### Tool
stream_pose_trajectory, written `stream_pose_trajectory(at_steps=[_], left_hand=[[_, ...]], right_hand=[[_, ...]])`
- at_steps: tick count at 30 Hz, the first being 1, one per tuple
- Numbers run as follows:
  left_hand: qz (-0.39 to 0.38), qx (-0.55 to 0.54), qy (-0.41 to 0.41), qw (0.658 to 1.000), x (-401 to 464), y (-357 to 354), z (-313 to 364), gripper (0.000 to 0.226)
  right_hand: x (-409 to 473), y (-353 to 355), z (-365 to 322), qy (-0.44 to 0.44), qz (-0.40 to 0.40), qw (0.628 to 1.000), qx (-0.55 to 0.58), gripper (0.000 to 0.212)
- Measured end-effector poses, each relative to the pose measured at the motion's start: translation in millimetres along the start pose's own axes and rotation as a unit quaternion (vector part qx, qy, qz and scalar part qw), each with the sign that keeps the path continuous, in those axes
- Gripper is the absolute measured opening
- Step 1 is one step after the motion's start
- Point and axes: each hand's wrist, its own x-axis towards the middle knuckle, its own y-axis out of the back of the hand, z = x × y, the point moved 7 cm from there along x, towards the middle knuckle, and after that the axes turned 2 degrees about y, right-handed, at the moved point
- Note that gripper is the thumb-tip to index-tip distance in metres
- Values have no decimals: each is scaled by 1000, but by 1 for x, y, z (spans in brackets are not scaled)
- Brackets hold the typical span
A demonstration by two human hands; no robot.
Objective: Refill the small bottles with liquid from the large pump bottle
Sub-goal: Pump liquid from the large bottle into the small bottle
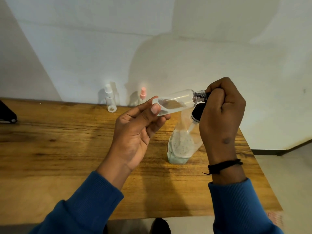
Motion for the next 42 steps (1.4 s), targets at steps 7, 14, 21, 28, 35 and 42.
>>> stream_pose_trajectory(at_steps=[7,14,21,28,35,42], left_hand=[[7,4,-2,1000,0,0,0,19],[10,-3,-2,1000,0,2,0,25],[7,-4,-11,1000,-1,-1,1,21],[15,-2,-9,1000,1,2,0,23],[8,-5,-2,1000,0,1,-2,29],[14,-7,0,1000,1,3,-3,33]], right_hand=[[0,0,1,-2,1,1000,-8,25],[-2,-3,1,-16,-9,1000,12,27],[1,0,-2,-12,-11,1000,15,27],[-3,-3,5,-15,1,1000,17,27],[1,-1,1,-4,-6,1000,9,24],[-1,-1,4,-9,-4,1000,12,26]])
